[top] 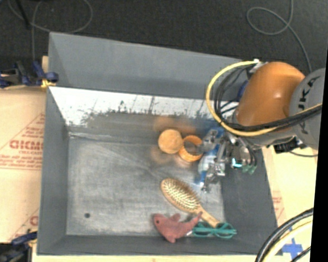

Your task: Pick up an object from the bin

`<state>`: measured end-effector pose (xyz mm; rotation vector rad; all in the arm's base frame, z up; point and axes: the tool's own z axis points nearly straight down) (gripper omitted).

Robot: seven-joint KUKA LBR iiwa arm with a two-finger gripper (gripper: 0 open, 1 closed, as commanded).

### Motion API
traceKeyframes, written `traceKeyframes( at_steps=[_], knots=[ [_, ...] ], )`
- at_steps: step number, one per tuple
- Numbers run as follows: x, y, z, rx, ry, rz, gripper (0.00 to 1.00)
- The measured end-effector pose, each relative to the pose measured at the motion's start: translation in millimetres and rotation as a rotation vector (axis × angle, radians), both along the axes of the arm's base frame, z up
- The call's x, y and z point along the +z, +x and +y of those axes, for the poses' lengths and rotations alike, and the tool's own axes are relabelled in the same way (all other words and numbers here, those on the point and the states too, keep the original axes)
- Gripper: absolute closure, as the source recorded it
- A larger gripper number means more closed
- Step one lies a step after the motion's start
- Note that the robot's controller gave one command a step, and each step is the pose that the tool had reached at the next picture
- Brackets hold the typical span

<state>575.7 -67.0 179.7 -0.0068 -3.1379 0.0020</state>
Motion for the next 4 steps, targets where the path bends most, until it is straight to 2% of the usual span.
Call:
traceKeyframes(
  at_steps=[1,2,3,4],
  knots=[
    [4.6,1.7,0.1,0.001,-0.001,-0.008,0.0],
    [-10.4,-20.9,5.6,0.111,-0.002,-0.014,0.0],
    [-39.7,-56.5,5.4,0.226,0.001,-0.007,0.0],
    [-86.6,-63.1,33.3,0.285,-0.005,-0.051,1.0]
  ],
)
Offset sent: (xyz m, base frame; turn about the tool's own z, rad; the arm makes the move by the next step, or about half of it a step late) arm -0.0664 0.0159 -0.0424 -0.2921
